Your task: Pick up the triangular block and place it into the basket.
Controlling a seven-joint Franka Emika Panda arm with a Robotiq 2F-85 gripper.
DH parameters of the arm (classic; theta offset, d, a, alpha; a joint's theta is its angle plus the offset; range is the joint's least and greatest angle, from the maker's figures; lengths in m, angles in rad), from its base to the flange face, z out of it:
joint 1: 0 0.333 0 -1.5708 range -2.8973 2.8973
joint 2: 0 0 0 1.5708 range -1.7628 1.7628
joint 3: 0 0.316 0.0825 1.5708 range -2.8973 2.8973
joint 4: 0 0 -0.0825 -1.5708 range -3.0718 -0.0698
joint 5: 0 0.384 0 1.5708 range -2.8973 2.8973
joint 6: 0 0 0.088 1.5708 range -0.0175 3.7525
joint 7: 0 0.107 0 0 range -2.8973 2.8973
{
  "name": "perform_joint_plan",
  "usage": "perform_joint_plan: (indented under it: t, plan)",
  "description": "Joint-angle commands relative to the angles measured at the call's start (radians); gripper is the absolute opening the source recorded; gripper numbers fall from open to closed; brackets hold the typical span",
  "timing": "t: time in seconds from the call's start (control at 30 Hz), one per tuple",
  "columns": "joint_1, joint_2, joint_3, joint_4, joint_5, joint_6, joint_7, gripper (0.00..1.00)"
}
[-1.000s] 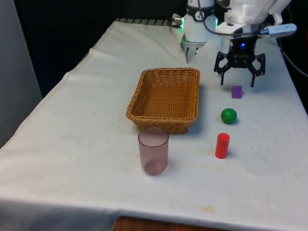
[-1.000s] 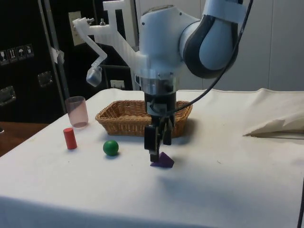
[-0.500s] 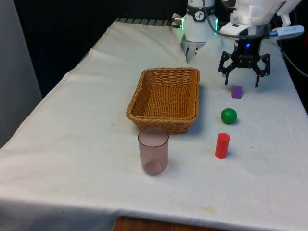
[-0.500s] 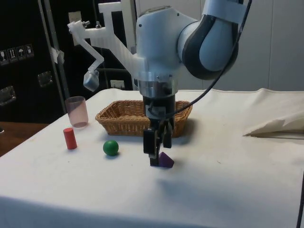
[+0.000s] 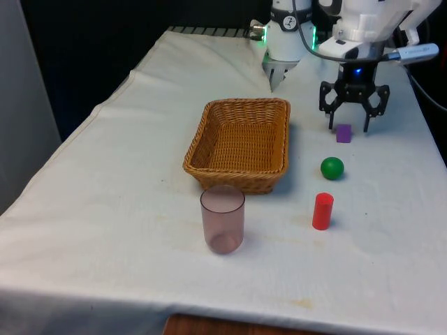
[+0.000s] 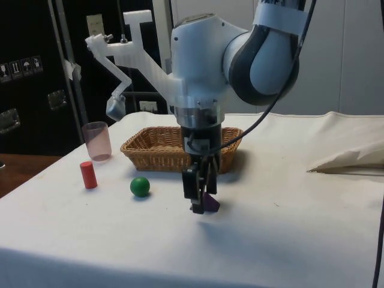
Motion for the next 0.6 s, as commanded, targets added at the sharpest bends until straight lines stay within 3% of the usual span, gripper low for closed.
perform_joint_plan:
  t: [0.0,0.03,0.07,0.1,0.13,0.3,0.37,0.4,0.43,0.57]
  plan:
    - [0.021,-0.008,-0.03,0.001,-0.033,-0.011,0.027,0.8]
    - [0.021,-0.009,-0.03,0.001,-0.033,-0.012,0.027,0.75]
    - [0.021,-0.009,-0.03,0.001,-0.033,-0.013,0.027,0.63]
    - [0.0,-0.001,-0.001,0.0,0.0,-0.002,0.0,0.57]
    - [0.021,-0.01,-0.03,0.0,-0.033,-0.013,0.027,0.57]
    - [0.021,-0.011,-0.03,0.0,-0.034,-0.015,0.027,0.34]
    - [0.021,-0.012,-0.03,0.001,-0.034,-0.017,0.027,0.33]
    - [0.0,-0.004,-0.001,0.0,-0.001,-0.007,0.0,0.33]
    - [0.021,-0.012,-0.03,0.001,-0.034,-0.018,0.027,0.33]
    - [0.015,-0.038,-0.019,0.006,-0.023,-0.047,0.02,0.33]
